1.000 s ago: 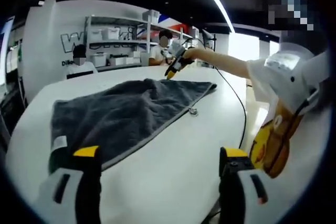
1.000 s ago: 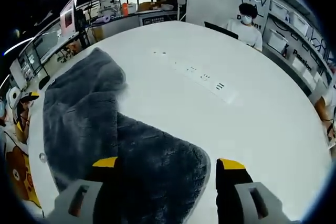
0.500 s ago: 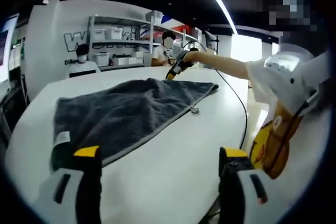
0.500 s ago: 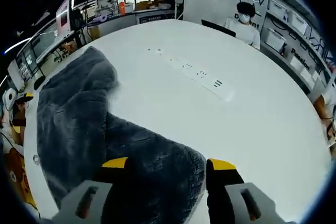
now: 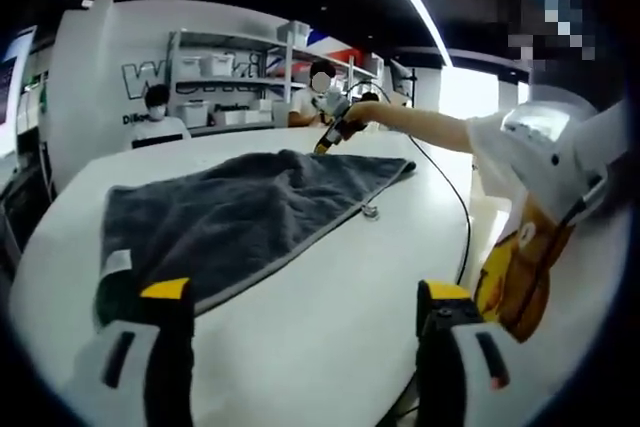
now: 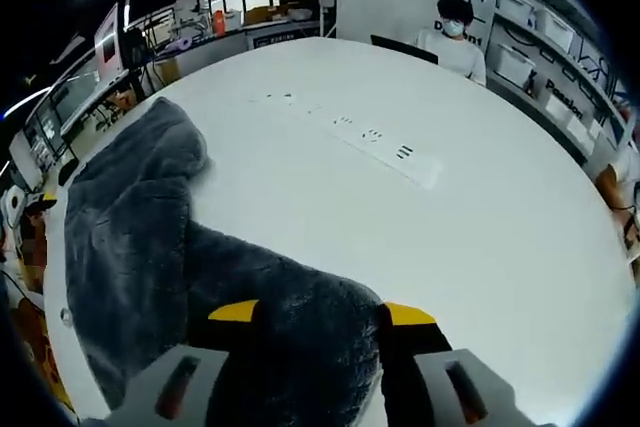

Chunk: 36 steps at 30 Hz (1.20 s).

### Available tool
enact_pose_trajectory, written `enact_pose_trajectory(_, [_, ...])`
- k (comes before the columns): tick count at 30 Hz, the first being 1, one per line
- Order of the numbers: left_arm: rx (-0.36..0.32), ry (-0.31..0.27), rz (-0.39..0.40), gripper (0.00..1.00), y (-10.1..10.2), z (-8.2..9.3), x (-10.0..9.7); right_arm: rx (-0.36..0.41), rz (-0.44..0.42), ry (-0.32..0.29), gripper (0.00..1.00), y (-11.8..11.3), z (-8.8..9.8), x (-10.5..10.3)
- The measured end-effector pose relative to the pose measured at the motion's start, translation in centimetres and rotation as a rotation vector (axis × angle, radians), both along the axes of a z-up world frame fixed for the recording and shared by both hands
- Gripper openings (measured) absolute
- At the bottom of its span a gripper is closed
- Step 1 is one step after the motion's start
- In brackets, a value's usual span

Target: Fold the towel on the table until its edges align and the towel forms a compact rectangular stack.

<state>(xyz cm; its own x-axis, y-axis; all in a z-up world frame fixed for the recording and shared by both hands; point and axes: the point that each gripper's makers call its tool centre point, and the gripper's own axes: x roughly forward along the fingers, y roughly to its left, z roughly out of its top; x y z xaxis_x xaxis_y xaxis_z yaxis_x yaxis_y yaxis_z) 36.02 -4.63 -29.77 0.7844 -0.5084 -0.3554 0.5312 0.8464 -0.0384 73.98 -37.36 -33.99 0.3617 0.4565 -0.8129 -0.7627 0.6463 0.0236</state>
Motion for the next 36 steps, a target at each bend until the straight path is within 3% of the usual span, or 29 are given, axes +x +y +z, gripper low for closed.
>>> enact_pose_trajectory(17, [-0.005,-0.004,0.006,0.96,0.0,0.0,-0.3,-0.010,-0.044,-0.024,0.33,-0.1,-0.1,0.6])
enact_pose_trajectory(25, [-0.010,-0.008,0.008,0.96,-0.1,0.1,-0.5,-0.015,-0.027,-0.053,0.09,0.1,-0.1,0.8])
enact_pose_trajectory(30, [-0.010,-0.006,0.007,0.96,0.0,0.1,-0.6,-0.046,0.002,-0.117,0.05,0.3,0.6,0.4])
enact_pose_trajectory(36, [-0.009,-0.010,-0.003,0.96,-0.1,0.2,-0.6,-0.027,-0.010,-0.217,0.05,-0.1,3.3,0.5])
